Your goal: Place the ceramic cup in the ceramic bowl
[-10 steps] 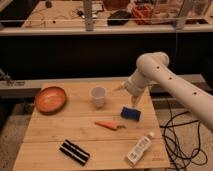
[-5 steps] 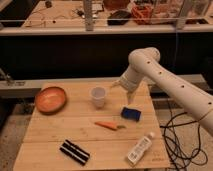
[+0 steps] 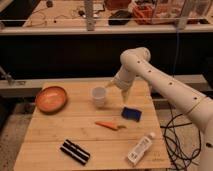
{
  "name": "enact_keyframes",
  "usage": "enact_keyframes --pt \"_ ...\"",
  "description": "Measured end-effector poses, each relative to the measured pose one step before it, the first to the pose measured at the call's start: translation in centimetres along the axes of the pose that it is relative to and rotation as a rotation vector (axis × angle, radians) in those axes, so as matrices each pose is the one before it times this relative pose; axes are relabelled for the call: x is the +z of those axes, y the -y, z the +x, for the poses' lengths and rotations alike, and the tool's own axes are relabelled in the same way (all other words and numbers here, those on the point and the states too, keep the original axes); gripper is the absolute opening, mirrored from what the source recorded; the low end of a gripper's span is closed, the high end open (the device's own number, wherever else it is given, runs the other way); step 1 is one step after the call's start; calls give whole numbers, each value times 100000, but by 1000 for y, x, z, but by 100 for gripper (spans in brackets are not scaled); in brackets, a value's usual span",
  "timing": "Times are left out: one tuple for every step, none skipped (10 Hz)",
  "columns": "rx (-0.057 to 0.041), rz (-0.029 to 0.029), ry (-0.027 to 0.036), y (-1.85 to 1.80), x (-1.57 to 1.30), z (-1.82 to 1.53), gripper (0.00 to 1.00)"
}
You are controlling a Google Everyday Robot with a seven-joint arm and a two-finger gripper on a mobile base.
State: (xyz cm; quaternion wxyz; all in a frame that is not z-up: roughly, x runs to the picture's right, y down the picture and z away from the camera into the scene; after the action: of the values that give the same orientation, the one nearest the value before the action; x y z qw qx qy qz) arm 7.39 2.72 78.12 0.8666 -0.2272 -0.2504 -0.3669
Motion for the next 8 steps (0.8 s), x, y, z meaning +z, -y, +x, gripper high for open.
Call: enact_keyframes --pt "-890 -747 132 172 621 47 80" --pt "-1127 -483 217 430 698 -124 80" --pt "-1095 -878 223 319 920 26 80" --pt "-612 -434 21 189 261 36 80" --pt "-460 -670 25 42 283 95 80" --pt "-885 -1005 21 393 505 61 80" --pt "-580 -911 203 271 633 -60 80" --pt "-740 -1087 223 377 939 -72 80"
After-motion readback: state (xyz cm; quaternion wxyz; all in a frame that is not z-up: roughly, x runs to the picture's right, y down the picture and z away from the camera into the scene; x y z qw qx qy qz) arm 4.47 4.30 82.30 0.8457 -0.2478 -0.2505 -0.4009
